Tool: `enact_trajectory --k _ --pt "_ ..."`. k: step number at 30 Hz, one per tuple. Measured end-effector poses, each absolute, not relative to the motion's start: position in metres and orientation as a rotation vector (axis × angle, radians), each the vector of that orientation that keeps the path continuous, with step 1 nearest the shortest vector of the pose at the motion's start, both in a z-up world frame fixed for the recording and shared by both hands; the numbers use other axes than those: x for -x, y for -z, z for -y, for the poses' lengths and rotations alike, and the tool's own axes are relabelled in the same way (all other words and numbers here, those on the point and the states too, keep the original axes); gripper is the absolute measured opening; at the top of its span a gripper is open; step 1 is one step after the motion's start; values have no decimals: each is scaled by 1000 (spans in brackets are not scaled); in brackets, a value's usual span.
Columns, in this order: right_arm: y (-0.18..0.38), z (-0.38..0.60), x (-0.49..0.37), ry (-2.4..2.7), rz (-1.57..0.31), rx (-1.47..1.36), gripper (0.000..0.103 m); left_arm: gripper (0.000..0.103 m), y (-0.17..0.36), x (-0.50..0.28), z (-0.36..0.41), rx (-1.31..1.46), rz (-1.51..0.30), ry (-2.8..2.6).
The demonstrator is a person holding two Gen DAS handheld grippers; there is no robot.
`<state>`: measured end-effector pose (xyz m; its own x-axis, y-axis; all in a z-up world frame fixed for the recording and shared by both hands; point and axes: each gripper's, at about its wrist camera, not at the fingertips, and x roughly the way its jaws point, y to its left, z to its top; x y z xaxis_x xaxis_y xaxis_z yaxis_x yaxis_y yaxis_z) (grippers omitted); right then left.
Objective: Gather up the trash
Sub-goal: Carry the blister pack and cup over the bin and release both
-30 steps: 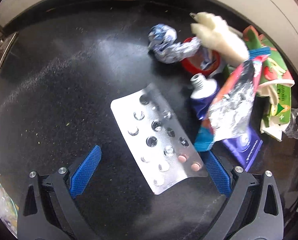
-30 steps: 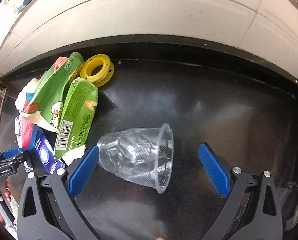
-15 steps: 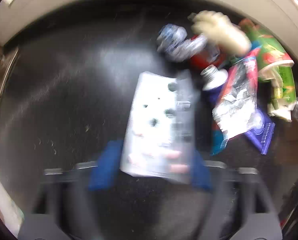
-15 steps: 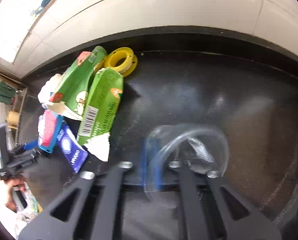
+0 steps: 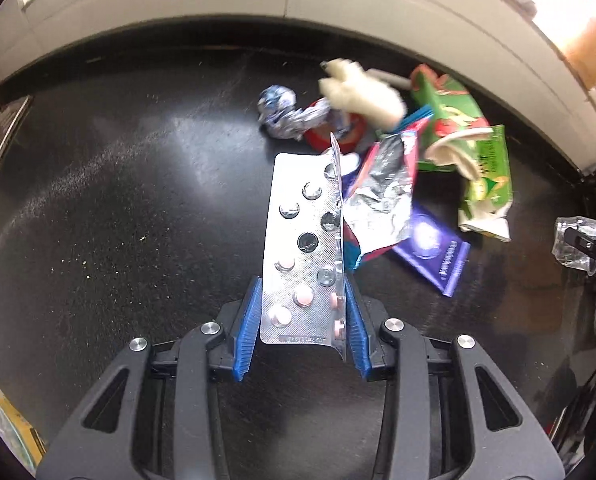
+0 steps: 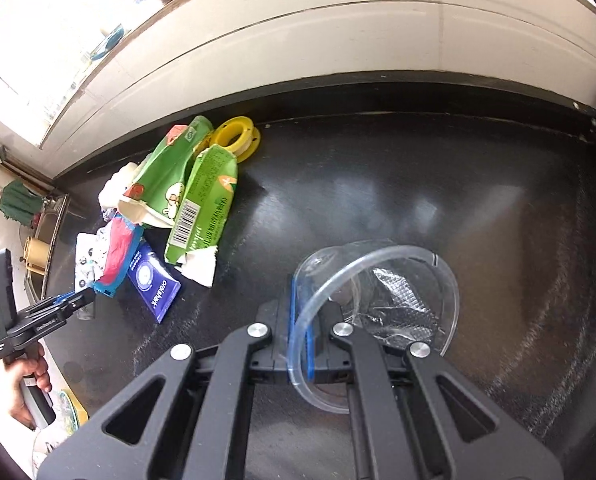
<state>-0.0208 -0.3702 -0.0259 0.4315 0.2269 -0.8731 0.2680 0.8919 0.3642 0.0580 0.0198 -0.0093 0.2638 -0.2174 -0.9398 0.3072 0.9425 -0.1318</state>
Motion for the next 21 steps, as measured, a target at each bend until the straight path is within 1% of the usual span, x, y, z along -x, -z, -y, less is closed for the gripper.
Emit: enact_trajectory --k 8,10,12,16,21 --pt "6 369 18 14 -1107 -460 5 39 -7 -28 -50 -47 -1216 332" --pt "-3 363 10 -4 -1096 -446 5 39 -15 -23 -57 -32 -1206 315" --pt "-13 351 -1 -35 -1087 -427 5 39 -38 -35 -59 -9 -1195 289" --pt "-27 309 -25 -122 -1078 -380 5 39 -48 -22 -114 54 -1177 195" --pt "-38 210 -66 -286 -1104 -272 5 39 -48 8 -204 162 -1177 37"
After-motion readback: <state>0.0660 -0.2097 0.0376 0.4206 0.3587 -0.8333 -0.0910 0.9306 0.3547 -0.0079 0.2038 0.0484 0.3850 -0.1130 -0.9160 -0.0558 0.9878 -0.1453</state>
